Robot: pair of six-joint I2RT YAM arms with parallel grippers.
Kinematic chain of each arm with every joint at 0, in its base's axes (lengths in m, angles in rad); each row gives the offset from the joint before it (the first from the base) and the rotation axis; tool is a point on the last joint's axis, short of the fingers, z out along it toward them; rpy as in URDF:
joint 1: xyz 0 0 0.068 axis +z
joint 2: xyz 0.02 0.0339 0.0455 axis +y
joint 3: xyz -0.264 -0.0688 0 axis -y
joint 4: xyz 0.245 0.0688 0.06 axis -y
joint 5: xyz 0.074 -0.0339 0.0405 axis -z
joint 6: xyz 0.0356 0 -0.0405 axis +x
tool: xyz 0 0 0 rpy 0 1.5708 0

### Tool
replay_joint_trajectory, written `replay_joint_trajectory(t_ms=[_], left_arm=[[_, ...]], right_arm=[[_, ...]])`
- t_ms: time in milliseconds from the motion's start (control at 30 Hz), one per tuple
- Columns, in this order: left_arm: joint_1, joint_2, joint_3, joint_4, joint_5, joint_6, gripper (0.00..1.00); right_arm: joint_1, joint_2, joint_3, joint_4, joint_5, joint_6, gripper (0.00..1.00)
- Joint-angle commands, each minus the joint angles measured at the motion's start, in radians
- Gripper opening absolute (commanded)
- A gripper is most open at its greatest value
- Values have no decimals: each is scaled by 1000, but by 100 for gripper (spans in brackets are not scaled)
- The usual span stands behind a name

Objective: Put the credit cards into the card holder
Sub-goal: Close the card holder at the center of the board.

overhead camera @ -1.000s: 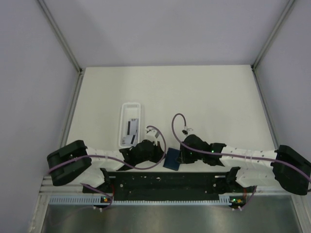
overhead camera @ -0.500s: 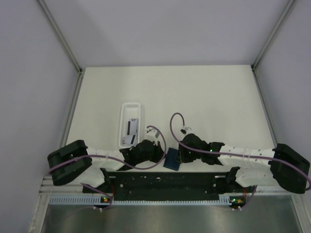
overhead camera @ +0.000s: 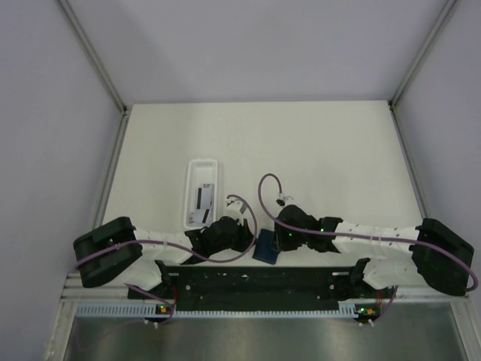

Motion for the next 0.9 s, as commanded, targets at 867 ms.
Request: replay_joint_trajectory(t_ms=[867], left_arm=[[-7, -11, 9, 11, 35, 28, 0]], right_arm=[[-19, 381, 254, -286, 4, -61, 14]])
